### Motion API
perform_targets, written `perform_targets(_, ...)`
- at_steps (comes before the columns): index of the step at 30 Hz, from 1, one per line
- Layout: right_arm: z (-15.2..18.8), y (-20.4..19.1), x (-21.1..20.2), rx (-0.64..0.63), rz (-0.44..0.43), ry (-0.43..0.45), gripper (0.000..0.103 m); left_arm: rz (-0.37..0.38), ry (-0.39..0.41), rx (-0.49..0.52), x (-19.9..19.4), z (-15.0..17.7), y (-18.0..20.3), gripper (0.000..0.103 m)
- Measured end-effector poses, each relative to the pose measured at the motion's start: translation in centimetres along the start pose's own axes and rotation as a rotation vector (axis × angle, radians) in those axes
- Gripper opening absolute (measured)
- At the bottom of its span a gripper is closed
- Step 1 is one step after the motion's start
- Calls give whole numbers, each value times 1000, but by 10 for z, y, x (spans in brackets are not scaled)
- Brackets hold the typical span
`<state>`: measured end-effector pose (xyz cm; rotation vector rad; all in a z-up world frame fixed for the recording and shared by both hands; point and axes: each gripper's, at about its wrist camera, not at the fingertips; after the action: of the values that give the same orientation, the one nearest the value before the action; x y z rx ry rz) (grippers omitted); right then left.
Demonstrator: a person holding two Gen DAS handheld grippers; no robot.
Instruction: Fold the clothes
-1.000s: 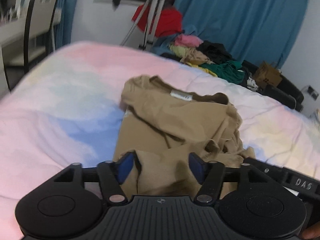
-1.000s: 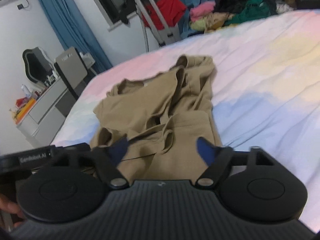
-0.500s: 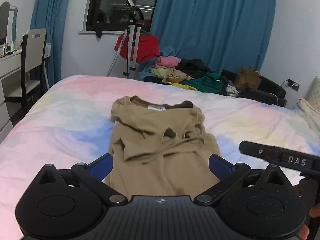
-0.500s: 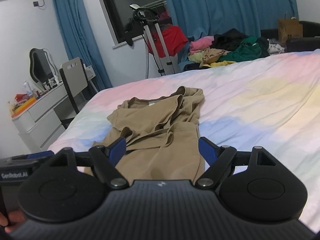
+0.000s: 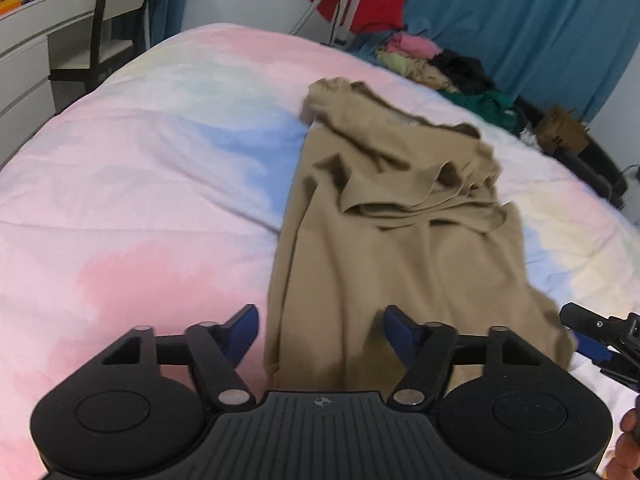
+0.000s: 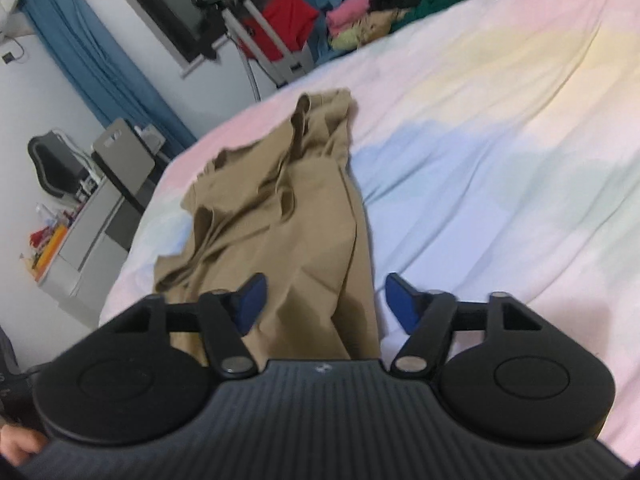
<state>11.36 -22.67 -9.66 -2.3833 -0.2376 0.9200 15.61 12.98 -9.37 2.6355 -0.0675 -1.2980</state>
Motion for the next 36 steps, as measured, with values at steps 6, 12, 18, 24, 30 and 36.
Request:
perform_targets(6, 12, -4, 21, -40, -5, -77, 19, 24, -7, -25, 10, 4, 3, 37)
perform_targets(12, 13, -13, 15, -124, 45, -40, 10, 71, 35, -58, -8, 1, -3, 8)
perform_targets(18, 13, -13, 16, -164, 98, -29, 9, 32, 19, -26, 0, 2, 0, 9)
perform_targets(24, 10, -7, 12, -95, 83, -25, 12, 31, 1, -64, -12, -1, -5, 36)
perform_targets(30, 6, -12, -3, -64, 88, 13, 47, 178, -9, -135, -48, 11, -6, 70)
perform_targets(36, 0, -15, -23, -13, 35, 90, 87, 331, -149, -280, -36, 32, -8, 80)
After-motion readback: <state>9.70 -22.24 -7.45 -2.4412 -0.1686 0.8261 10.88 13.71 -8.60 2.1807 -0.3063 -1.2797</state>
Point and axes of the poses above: each gripper's, at about its wrist camera, not at the fingertips, and x roughly the way its jaws point, y to its right, z to its underside, and after that the axes turned 3 degrees about -z, right-handed
